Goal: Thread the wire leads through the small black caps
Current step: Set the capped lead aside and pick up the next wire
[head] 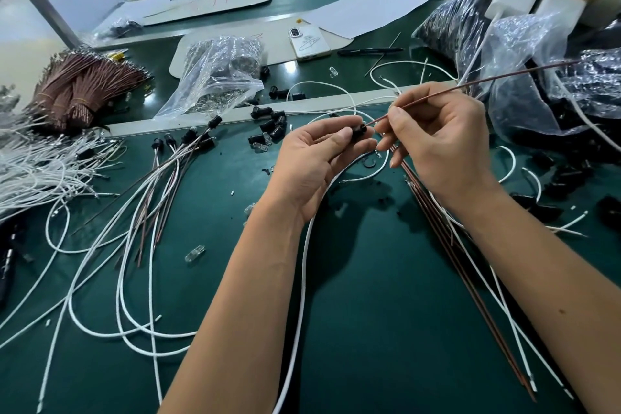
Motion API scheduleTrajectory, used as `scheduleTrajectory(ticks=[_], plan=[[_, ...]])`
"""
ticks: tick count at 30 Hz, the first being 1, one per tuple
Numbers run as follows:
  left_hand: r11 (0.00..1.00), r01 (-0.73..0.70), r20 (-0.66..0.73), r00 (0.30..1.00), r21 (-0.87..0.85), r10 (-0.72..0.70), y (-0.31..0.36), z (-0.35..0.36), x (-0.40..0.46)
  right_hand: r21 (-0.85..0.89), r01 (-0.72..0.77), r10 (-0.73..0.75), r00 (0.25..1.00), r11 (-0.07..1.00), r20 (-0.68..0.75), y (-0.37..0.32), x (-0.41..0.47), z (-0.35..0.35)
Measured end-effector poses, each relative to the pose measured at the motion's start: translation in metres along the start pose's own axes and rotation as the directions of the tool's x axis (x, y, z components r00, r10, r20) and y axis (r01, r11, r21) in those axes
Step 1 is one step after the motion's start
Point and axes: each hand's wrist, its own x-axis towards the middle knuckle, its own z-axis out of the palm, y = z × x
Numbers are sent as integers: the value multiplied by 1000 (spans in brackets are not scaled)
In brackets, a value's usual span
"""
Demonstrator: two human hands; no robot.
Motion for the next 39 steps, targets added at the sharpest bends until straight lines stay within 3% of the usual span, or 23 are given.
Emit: scheduleTrajectory(ticks=[7,12,15,19,22,24,29,31,34,35,36,37,39], plan=[[982,-63,43,997,177,57,-4,0,0,-71,-31,32,999,997,10,5,1,-2],[889,-130,62,992,438,114,-5,0,-2,-102,-179,185,981,979,54,11,2,-5],[865,-151,56,988,478,142,-6,2,-2,-118,-191,203,975,974,95,10,1,-5],[955,-88,-72,991,284,113,-6,5,0,-101,-192,201,976,976,84,6,2,-4],[996,-66,-128,989,55,72,-5,6,0,-287,-171,224,960,943,166,8,1,-3],[998,-70,-120,990,7,70,-6,9,0,-321,-138,218,949,937,228,8,-3,2],[998,-27,-109,994,-59,20,-3,13,-1,-198,-120,173,946,973,274,3,-5,4],[994,-34,-144,989,-103,19,1,10,0,-245,-135,229,883,960,411,-1,-3,0],[981,-70,-181,983,-179,37,6,5,2,-353,-120,345,632,928,693,-11,-6,-5],[976,-75,-187,982,-202,37,7,4,2,-372,-110,365,568,922,738,-12,-8,-5],[974,-74,-191,981,-214,32,9,3,2,-373,-115,372,549,921,748,-13,-10,-4],[975,-64,-189,982,-213,23,9,3,2,-357,-139,368,583,924,724,-12,-11,-2],[982,-26,-158,987,-186,-4,9,5,1,-264,-245,355,740,933,571,-6,-11,2]])
